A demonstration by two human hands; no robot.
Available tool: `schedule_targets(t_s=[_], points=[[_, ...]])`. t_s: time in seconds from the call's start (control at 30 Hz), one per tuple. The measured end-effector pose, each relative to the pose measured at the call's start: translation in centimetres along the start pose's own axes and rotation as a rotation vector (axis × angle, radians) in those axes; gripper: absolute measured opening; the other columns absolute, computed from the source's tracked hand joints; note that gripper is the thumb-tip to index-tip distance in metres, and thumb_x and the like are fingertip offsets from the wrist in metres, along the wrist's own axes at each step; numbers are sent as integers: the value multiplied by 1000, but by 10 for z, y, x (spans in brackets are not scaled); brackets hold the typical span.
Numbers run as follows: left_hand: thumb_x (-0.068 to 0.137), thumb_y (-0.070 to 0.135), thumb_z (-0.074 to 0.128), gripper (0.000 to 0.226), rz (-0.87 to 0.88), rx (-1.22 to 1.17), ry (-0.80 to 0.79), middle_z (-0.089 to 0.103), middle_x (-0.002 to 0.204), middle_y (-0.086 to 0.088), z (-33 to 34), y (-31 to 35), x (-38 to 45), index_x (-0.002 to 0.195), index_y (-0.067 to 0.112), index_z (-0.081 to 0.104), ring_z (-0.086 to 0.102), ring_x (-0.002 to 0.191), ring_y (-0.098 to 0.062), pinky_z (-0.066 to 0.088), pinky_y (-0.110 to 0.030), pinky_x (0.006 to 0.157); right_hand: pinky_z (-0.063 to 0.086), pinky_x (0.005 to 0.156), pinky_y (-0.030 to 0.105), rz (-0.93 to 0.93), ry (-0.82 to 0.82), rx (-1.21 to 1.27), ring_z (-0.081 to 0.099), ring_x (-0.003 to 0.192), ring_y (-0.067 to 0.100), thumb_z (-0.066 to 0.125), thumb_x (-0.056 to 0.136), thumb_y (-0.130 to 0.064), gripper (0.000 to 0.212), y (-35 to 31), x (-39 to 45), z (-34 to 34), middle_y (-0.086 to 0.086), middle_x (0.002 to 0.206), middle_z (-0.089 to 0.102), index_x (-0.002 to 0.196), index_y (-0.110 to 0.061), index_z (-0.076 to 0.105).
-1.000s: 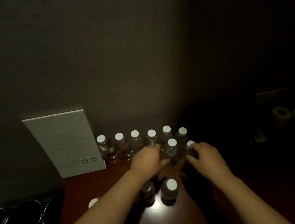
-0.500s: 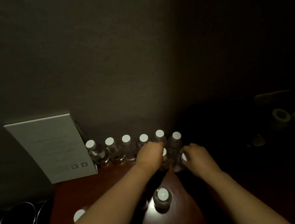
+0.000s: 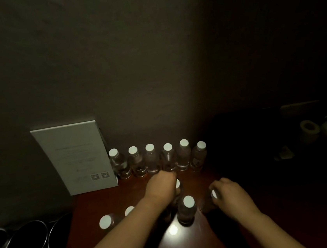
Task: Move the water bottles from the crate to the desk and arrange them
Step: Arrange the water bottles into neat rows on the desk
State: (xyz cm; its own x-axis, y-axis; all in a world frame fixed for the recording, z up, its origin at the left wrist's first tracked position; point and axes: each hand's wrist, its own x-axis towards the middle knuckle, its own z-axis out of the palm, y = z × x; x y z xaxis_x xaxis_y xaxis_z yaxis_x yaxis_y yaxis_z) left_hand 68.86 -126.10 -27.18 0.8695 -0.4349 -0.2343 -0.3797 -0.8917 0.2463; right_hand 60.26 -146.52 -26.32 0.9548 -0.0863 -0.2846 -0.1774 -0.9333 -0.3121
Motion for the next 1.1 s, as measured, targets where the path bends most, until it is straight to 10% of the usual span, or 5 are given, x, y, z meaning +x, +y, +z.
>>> schedule_targets(t_s=[0.4,0.7,1.1], points=[[76,56,72,68,-2,-152,13,67,117,-3,-9,-27,-10,133,27,50,64,107,-25,54,-39,86,50,87,27,7,91,105,60,103,9,73,82,-43,36,-47,23,-49,-11,113,62,117,-38,64],[83,31,75,45,-390,-357,318,70,116,-3,-50,-169,-26,125,21,63,66,105,-20,53,-33,90,50,89,28,-220,41,111,63,101,13,73,83,-27,32,-125,86,-53,-3,106,68,115,-27,69],[88,23,72,51,-149,-311,228,64,130,0,-53,-218,17,137,25,57,59,120,-17,41,-24,99,47,90,32,-391,-17,-87,60,110,29,65,89,-25,42,-208,156,-5,8,122,57,130,-21,59]])
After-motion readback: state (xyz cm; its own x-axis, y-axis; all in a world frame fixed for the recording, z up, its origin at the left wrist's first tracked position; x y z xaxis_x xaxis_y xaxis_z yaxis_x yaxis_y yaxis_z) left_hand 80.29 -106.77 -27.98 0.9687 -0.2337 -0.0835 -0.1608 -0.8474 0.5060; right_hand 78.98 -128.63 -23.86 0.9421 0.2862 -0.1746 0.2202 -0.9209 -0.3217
